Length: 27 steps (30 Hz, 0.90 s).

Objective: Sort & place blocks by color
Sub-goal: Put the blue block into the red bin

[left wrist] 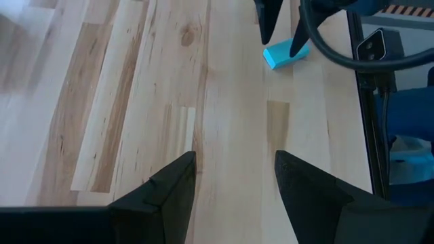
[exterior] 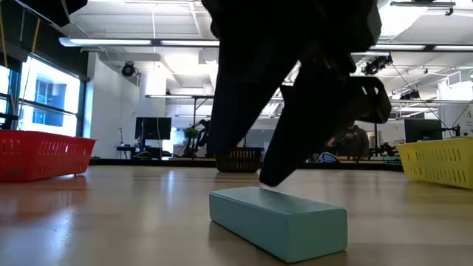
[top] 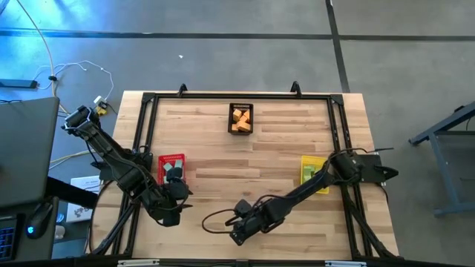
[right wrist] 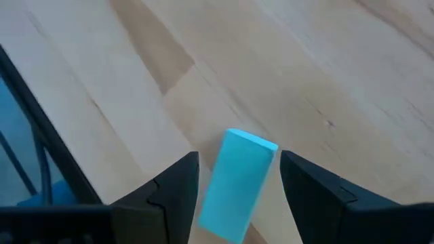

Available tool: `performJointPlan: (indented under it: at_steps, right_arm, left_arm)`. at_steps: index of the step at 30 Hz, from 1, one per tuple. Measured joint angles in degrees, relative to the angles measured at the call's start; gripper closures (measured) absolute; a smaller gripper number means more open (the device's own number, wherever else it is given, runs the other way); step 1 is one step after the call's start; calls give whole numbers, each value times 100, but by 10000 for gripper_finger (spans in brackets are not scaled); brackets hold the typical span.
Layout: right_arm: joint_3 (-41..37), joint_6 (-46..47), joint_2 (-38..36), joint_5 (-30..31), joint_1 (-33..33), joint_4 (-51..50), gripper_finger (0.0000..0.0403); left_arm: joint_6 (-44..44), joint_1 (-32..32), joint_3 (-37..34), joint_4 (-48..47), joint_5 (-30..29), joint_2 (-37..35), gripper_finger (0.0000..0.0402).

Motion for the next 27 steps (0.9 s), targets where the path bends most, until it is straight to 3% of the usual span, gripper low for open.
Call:
performJointPlan:
  at_steps: [18,27]
  right_arm:
    - [0,2,256,-15,0,132,210]
    - [24,427,258,145,0,-443,210]
  left_arm:
    - [0,0,0,-3,-107,0,213]
    - [0,0,0,-9,-107,2,213]
